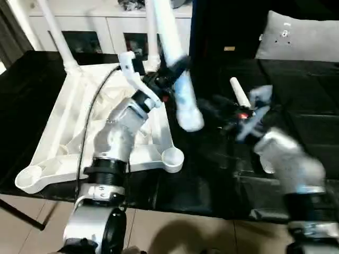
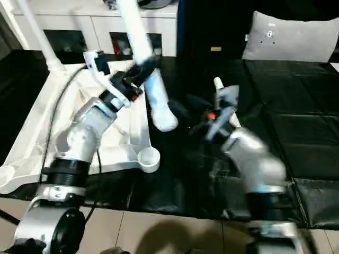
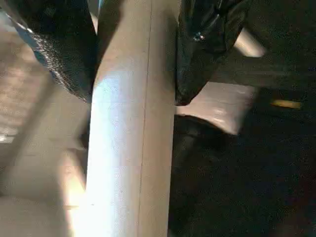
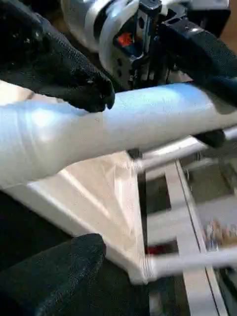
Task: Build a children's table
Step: Pick table leg
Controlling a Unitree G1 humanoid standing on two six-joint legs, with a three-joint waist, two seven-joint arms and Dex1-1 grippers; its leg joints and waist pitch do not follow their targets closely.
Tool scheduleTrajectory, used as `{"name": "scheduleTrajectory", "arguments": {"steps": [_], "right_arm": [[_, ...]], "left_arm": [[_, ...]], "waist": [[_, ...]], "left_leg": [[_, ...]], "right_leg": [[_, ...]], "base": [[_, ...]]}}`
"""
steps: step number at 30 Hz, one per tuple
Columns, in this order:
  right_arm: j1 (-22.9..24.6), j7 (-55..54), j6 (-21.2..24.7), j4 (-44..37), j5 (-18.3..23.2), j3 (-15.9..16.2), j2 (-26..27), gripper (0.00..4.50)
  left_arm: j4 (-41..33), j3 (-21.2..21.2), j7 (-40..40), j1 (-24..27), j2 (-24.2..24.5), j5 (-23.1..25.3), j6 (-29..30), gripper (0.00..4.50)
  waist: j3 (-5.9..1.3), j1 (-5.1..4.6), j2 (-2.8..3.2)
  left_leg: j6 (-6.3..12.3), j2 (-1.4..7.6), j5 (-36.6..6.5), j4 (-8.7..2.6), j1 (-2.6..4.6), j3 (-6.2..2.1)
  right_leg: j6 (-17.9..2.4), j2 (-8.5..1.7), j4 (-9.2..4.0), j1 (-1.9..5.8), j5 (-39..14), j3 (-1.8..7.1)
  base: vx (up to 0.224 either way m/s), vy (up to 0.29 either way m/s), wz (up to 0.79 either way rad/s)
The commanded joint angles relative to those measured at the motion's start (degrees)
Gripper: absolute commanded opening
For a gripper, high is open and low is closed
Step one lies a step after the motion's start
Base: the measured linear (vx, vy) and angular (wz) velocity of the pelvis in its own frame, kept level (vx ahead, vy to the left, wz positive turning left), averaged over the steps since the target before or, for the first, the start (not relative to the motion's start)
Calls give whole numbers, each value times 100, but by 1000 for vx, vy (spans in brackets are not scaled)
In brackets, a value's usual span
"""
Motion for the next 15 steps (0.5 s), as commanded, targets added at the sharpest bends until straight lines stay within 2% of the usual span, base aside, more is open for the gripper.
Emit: {"name": "scheduleTrajectory", "arguments": {"steps": [1,8,12,15], "right_arm": [[-79,179,312,-128,266,-83,-57,450],[-131,391,705,-165,661,-152,-147,450],[-118,570,881,-225,765,-126,-255,450],[-91,838,902,-314,676,60,-464,450]], "left_arm": [[-374,-39,-387,26,104,-448,461,185],[-636,-116,-883,77,276,-779,1048,185],[-739,-157,-1084,100,372,-890,1281,185],[-857,-364,-1239,167,534,-708,1251,185]], "waist": [[-432,26,-135],[-424,31,-116],[-441,50,-119],[-436,61,-117]], "left_leg": [[519,62,-479,-366,19,80],[396,71,-548,-388,40,75],[385,60,-410,-377,33,75],[415,64,-397,-377,25,77]], "right_leg": [[-1441,-229,-360,419,-803,140],[-1308,-216,-397,393,-1151,133],[-1302,-216,-377,409,-973,137],[-1312,-220,-374,409,-931,135]], "base": [[0,0,0],[0,0,0],[0,0,0],[0,0,0]]}}
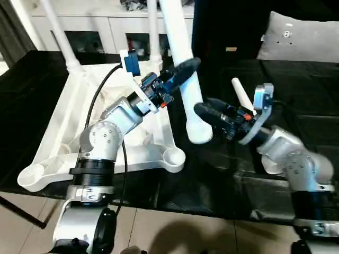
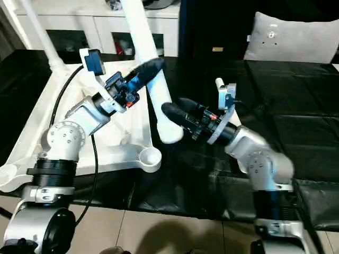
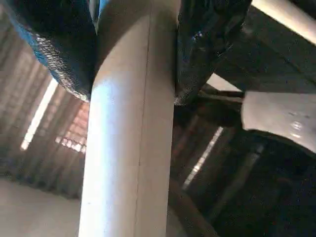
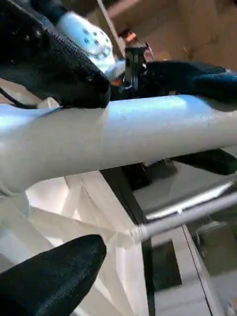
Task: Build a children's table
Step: Pick table leg
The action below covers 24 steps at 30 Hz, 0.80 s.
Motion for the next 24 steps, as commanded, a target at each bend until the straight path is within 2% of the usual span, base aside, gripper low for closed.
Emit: {"name": "scheduleTrajectory", "arguments": {"steps": [1,6,9,10,12,14,19,24], "right_arm": [[-81,47,-11,-37,-192,96,-133,450],[-169,292,-322,-72,-760,535,-461,450],[-209,302,-348,-43,-885,650,-538,450],[-281,212,-394,83,-1134,861,-603,450],[-299,166,-343,117,-1172,911,-594,450],[-331,94,-352,192,-1237,960,-523,450],[-299,123,-376,119,-1269,1057,-397,450],[-299,80,-413,173,-1355,1155,-347,450]], "left_arm": [[-253,-250,-247,3,59,89,-23,185],[-396,-694,-346,69,247,774,-459,185],[-454,-808,-351,87,290,940,-549,185],[-555,-941,-346,112,299,1079,-683,185],[-587,-983,-328,118,296,1124,-723,185],[-615,-1072,-315,134,290,1266,-852,185],[-584,-1257,-297,182,298,1592,-1110,185],[-577,-1328,-304,209,301,1689,-1218,185]], "waist": [[-435,20,-120],[-421,14,-144],[-423,-2,-145],[-421,-9,-188],[-427,-13,-157],[-425,-15,-175],[-429,-10,-162],[-428,-10,-163]], "left_leg": [[412,63,-418,-378,26,73],[287,82,-509,-396,17,59],[281,66,-479,-385,14,72],[305,70,-455,-385,10,75],[313,72,-428,-375,17,77],[324,77,-431,-380,13,75],[354,84,-442,-382,22,72],[325,78,-469,-381,17,75]], "right_leg": [[-1268,-219,-382,411,-1013,134],[-1091,-237,-410,410,-1362,137],[-1071,-235,-408,409,-1373,145],[-1084,-231,-413,406,-1352,145],[-1116,-228,-395,391,-1280,145],[-1144,-229,-396,394,-1262,145],[-1185,-227,-384,390,-1138,146],[-1183,-232,-382,396,-1180,150]], "base": [[0,0,0],[0,0,0],[0,0,0],[0,0,0],[0,0,0],[0,0,0],[0,0,0],[0,0,0]]}}
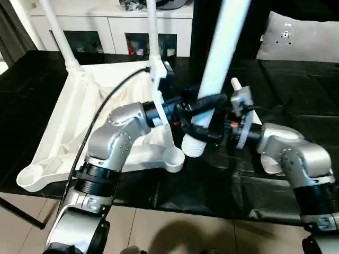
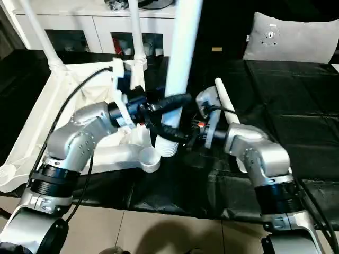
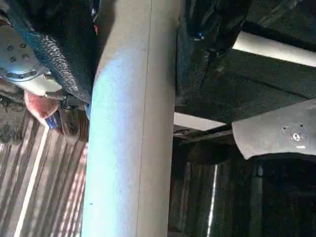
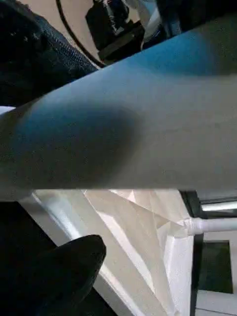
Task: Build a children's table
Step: Pick table leg
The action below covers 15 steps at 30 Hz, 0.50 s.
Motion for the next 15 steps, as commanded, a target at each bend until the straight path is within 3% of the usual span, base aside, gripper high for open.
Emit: {"name": "scheduleTrajectory", "arguments": {"steps": [1,15], "right_arm": [[-44,-47,-31,48,-69,28,40,450],[-41,-92,-64,159,-264,115,84,328]], "left_arm": [[-107,-29,-28,-4,26,70,-77,185],[-73,-92,-73,13,12,202,-227,185]], "waist": [[-432,12,-150],[-437,9,-148]], "left_leg": [[339,76,-485,-380,18,78],[354,79,-450,-377,19,75]], "right_leg": [[-1187,-230,-389,390,-1200,151],[-1212,-229,-374,396,-1108,152]], "base": [[0,0,0],[0,0,0]]}}
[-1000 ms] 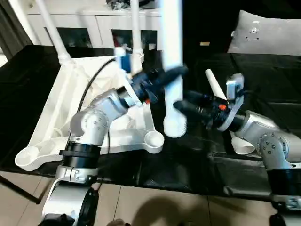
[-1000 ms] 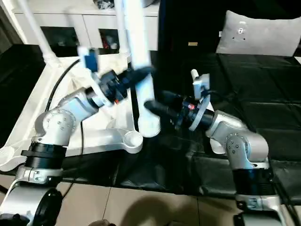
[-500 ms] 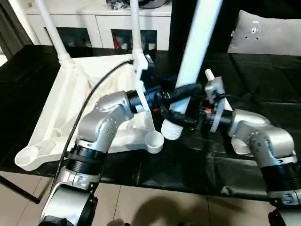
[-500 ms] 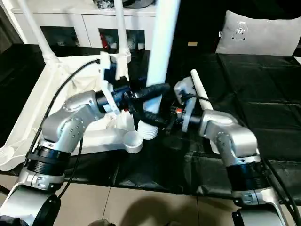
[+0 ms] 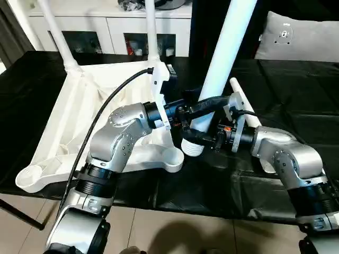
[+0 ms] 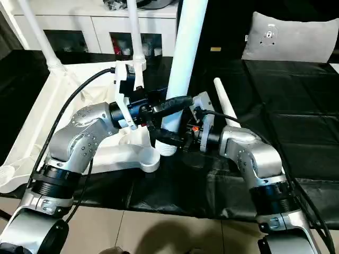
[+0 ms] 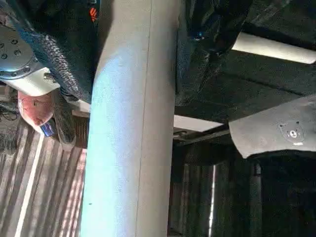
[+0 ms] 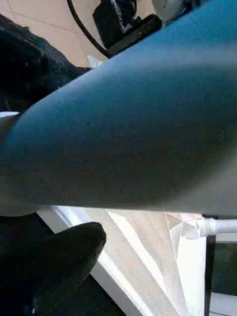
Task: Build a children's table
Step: Pick table leg
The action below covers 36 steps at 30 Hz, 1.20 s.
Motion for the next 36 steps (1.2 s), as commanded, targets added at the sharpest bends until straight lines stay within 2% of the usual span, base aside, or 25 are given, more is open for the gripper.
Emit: {"name": "scheduleTrajectory", "arguments": {"steps": [1,8,12,14,20,36], "right_arm": [[-44,-27,-39,34,-34,-25,-4,328],[-35,41,-54,5,-14,-50,9,261],[26,114,-96,-104,-26,-11,-11,247],[52,141,28,-153,89,-52,22,281],[54,158,92,-242,218,-196,22,332],[89,248,139,-336,327,-243,15,334]], "left_arm": [[-73,-43,-75,0,17,12,-54,185],[-62,-61,-97,32,21,78,-102,185],[-3,-42,-30,16,0,132,-167,185],[48,-22,2,-9,-12,151,-204,185],[155,19,91,-51,-34,246,-288,185],[206,31,112,-70,-29,265,-336,185]], "waist": [[-434,12,-153],[-438,13,-149],[-441,14,-148],[-441,13,-146],[-445,16,-140],[-447,22,-137]], "left_leg": [[363,81,-462,-380,21,74],[381,79,-419,-374,16,75],[378,81,-441,-374,18,73],[376,78,-448,-374,20,74],[380,79,-462,-372,23,73],[372,77,-438,-371,19,70]], "right_leg": [[-1224,-231,-375,393,-1097,151],[-1227,-230,-371,396,-1056,150],[-1220,-231,-371,401,-1064,149],[-1241,-230,-372,400,-1058,150],[-1249,-229,-369,401,-1024,150],[-1248,-234,-370,405,-1033,147]], "base": [[0,0,0],[0,0,0],[0,0,0],[0,0,0],[0,0,0],[0,0,0]]}}
